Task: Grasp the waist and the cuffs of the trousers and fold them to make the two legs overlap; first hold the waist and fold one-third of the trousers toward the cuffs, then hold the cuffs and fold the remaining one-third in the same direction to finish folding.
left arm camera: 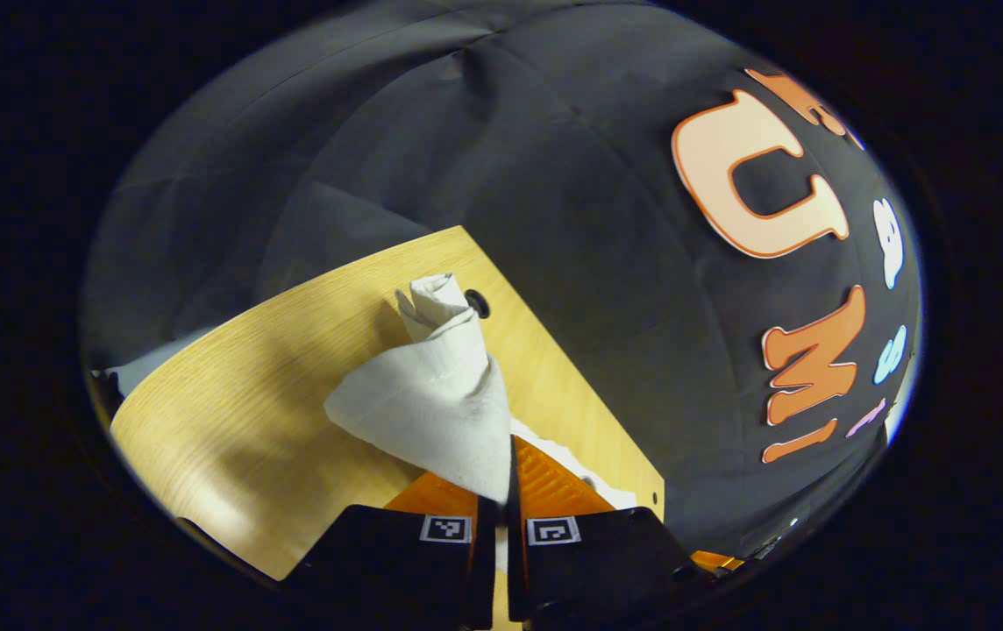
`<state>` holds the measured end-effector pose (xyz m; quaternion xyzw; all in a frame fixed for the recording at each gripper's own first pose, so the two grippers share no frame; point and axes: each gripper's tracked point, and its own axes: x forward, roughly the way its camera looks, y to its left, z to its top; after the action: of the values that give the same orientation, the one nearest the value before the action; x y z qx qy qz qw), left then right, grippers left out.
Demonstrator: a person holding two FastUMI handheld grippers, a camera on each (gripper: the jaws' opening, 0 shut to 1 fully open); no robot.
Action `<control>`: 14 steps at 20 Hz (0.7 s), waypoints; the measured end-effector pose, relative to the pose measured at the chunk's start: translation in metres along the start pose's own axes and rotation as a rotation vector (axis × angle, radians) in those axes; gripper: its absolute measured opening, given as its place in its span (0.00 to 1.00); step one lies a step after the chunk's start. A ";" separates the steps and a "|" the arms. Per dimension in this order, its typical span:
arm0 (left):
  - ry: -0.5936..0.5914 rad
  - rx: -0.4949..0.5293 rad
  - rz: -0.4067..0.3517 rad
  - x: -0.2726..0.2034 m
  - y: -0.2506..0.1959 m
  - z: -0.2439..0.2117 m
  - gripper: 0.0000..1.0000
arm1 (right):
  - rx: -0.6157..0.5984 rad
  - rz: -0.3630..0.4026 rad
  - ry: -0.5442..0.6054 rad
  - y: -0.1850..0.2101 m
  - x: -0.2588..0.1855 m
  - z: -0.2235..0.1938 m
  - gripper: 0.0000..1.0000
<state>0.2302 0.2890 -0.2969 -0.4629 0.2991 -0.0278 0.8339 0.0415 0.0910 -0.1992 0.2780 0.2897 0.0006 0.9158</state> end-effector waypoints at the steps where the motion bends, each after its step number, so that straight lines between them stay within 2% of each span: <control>1: -0.008 0.007 -0.014 -0.001 -0.014 0.000 0.10 | 0.021 0.009 0.000 -0.005 -0.001 0.003 0.95; 3: -0.022 0.037 -0.039 -0.007 -0.040 0.000 0.07 | 0.049 0.014 -0.012 -0.016 -0.003 0.009 0.96; 6: -0.035 0.099 -0.068 -0.009 -0.078 -0.003 0.10 | 0.055 0.020 -0.035 -0.031 -0.008 0.020 0.96; 9: -0.030 0.133 -0.088 -0.007 -0.105 -0.014 0.12 | 0.059 0.023 -0.051 -0.045 -0.014 0.031 0.96; 14: -0.018 0.211 -0.117 0.007 -0.158 -0.039 0.09 | 0.058 0.024 -0.072 -0.068 -0.021 0.046 0.95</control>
<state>0.2521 0.1666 -0.1910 -0.3895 0.2594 -0.1035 0.8777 0.0377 0.0061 -0.1914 0.3078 0.2531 -0.0069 0.9171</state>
